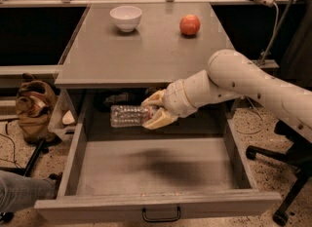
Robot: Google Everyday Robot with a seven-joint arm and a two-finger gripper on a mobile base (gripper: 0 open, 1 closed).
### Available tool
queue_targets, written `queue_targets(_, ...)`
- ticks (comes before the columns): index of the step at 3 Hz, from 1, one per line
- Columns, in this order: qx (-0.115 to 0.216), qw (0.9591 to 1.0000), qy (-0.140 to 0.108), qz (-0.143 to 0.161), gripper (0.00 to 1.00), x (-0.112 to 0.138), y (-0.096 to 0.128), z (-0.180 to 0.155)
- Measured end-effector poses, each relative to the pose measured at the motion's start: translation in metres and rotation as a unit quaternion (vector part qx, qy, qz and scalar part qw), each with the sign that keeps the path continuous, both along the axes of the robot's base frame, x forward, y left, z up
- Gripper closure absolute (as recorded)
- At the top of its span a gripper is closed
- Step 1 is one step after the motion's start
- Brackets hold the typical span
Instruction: Place water bottle into top drawer
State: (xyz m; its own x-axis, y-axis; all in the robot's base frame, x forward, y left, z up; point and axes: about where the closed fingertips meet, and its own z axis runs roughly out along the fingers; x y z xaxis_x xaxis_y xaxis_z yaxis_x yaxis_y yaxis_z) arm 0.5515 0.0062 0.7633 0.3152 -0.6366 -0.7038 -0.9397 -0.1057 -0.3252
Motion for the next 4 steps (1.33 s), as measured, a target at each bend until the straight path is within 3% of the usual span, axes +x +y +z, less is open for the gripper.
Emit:
queue_targets(1, 0.022, 0.998, 0.048, -0.033, 1.0, -0.028, 0.012, -0.025)
queue_targets(2, 0.038, 0.9952, 0.074, -0.051, 1.0, -0.042, 0.029, -0.047)
queue_targets(3, 0.018, 0.9941, 0.084, -0.067, 1.0, -0.045, 0.041, -0.072)
queue_targets(4, -0.014, 0.9921, 0.092, -0.084, 1.0, -0.046, 0.037, -0.094)
